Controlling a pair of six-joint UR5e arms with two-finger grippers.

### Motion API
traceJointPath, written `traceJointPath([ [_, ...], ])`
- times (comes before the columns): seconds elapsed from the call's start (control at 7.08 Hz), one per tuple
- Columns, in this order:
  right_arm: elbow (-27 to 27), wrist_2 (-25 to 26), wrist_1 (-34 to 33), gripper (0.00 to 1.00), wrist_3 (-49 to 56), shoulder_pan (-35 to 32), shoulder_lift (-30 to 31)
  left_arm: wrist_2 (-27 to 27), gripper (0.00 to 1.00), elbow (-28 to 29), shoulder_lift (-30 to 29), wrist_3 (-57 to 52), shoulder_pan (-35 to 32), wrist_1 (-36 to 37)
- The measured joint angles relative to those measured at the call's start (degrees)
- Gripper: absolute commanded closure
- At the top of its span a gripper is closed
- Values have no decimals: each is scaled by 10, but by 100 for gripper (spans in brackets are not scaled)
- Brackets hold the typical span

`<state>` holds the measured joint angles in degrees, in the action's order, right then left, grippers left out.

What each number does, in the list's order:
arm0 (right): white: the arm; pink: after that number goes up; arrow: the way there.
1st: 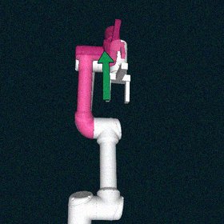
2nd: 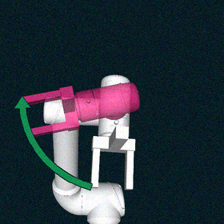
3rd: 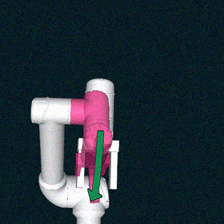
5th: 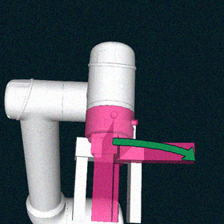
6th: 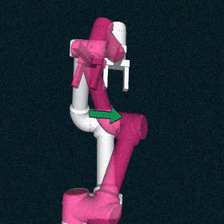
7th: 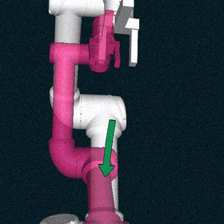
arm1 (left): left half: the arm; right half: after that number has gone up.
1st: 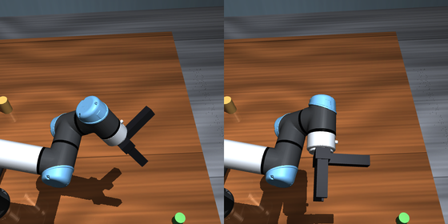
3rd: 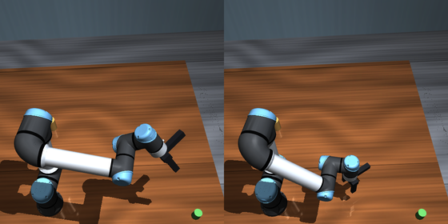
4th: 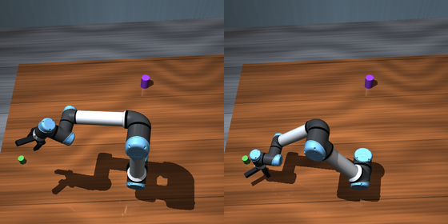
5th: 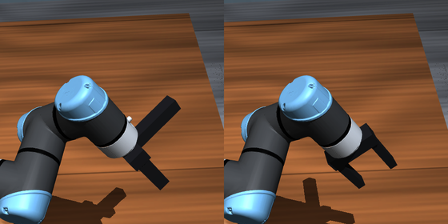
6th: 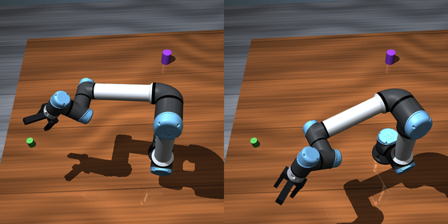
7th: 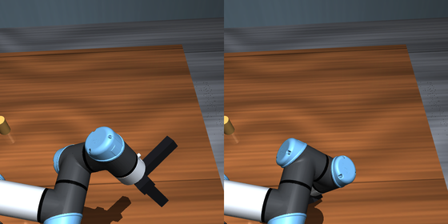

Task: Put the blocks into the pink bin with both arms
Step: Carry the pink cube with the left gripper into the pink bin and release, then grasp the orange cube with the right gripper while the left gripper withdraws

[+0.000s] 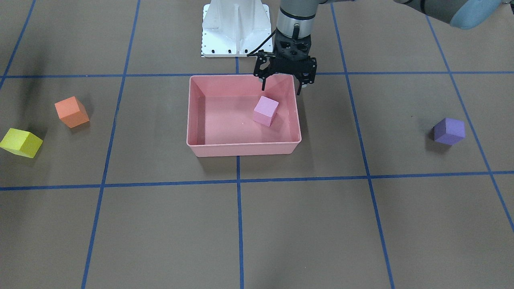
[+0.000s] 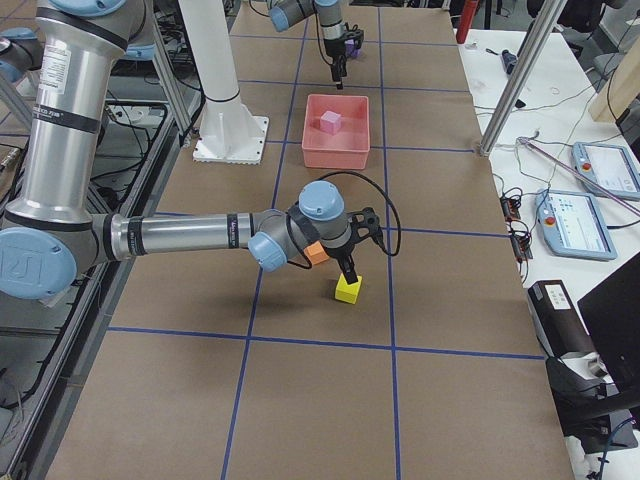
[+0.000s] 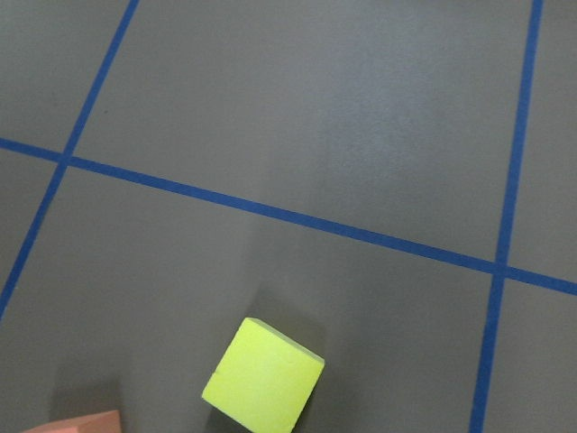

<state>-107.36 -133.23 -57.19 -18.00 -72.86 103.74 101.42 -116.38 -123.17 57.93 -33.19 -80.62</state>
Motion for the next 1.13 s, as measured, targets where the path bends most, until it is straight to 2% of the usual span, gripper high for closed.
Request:
traceJointPath([
  [0.28, -16, 13, 2, 0, -19, 60, 4, 41, 0, -16, 58, -93, -67, -2],
  [0.42, -22, 45, 13, 0, -61, 108, 4, 48, 0, -18, 68, -108, -80, -3],
  [0.71, -25, 152, 58, 0, -177, 225, 4, 51, 0, -18, 72, -115, -86, -4],
  [0.85, -25, 183, 67, 0, -203, 261, 3, 51, 0, -17, 72, -116, -85, -4],
  [1.13, -20, 204, 71, 0, -216, 294, 3, 51, 0, -16, 71, -113, -84, -5],
])
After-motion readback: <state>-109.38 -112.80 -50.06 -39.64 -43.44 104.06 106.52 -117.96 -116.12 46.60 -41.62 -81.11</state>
